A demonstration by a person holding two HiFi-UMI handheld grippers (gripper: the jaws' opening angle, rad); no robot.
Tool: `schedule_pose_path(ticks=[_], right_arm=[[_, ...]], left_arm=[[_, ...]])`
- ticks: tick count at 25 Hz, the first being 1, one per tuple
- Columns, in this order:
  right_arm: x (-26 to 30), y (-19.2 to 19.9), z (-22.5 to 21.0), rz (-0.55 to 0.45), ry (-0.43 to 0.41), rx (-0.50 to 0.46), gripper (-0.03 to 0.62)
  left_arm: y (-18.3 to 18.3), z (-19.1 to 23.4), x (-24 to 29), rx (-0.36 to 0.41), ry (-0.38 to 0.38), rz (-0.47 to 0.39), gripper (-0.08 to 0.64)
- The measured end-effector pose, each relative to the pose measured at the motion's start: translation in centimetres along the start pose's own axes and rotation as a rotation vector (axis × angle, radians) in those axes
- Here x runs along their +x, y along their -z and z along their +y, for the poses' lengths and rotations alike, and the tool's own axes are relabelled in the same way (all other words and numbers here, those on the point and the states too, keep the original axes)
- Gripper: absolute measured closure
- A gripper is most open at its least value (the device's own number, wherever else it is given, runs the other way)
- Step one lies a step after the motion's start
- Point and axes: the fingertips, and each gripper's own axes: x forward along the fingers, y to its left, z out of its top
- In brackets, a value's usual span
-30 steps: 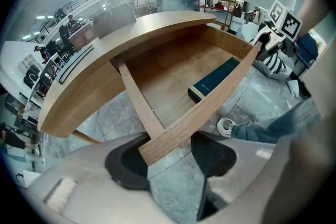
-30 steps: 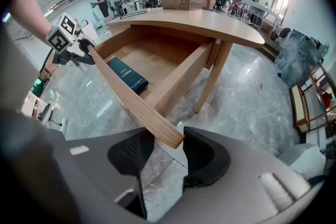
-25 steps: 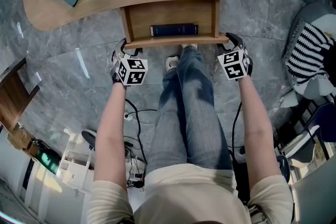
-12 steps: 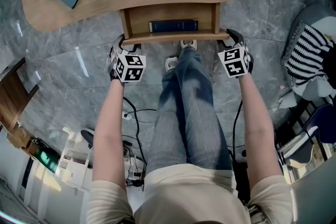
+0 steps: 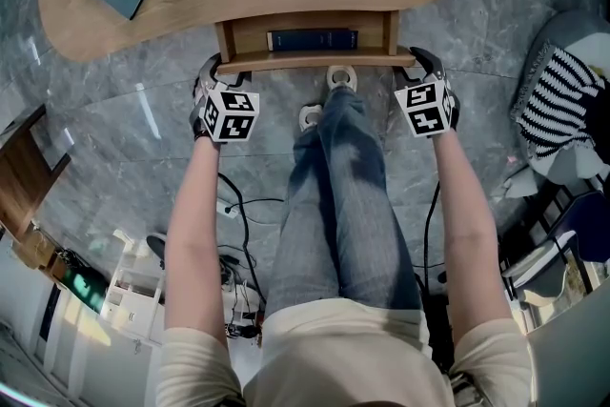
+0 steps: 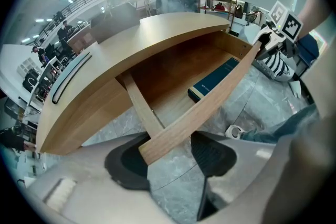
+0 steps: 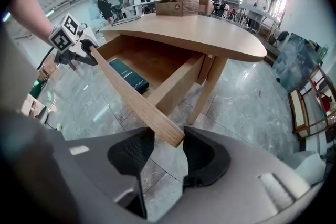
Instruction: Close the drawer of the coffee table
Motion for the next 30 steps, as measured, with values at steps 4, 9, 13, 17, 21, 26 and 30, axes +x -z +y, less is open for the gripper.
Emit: schedule_pose_path(ticks=[4,9,13,17,21,26,30], right_arm=[[0.2,-0.6,-0.5,-0.004,0.002,-0.004,0.420],[0.4,-1.5,-1.1,-0.013,0.003,-0.005,0.420],[0.7,-2.3,-1.8,-0.020,0.004,-0.007,0.420],[0.9,-2.8,-2.2,-0.027,0.005,-0.009,0.420],[1.0,-3.3,-2.8,-0.033,0.006,-0.011,0.420],[1.3,-4.3,-3.5,-0.041,0.007,-0.013,0.420],[1.5,-5.0,-4.0,-0.045,0.006,-0.019,0.420]], left_arm=[[-0.6,0.4,0.2,-0.007,0.001,0.002,0.327],[-1.4,1.1,0.5,-0.013,0.000,0.000,0.325],[-2.2,1.7,0.9,-0.021,0.002,0.003,0.325],[-2.8,2.0,1.1,-0.030,0.003,0.003,0.324],[-3.4,2.3,1.3,-0.045,0.001,0.003,0.323],[-4.0,3.1,1.6,-0.160,-0.006,-0.004,0.319],[-4.7,3.8,1.7,-0.203,-0.022,-0.015,0.316]])
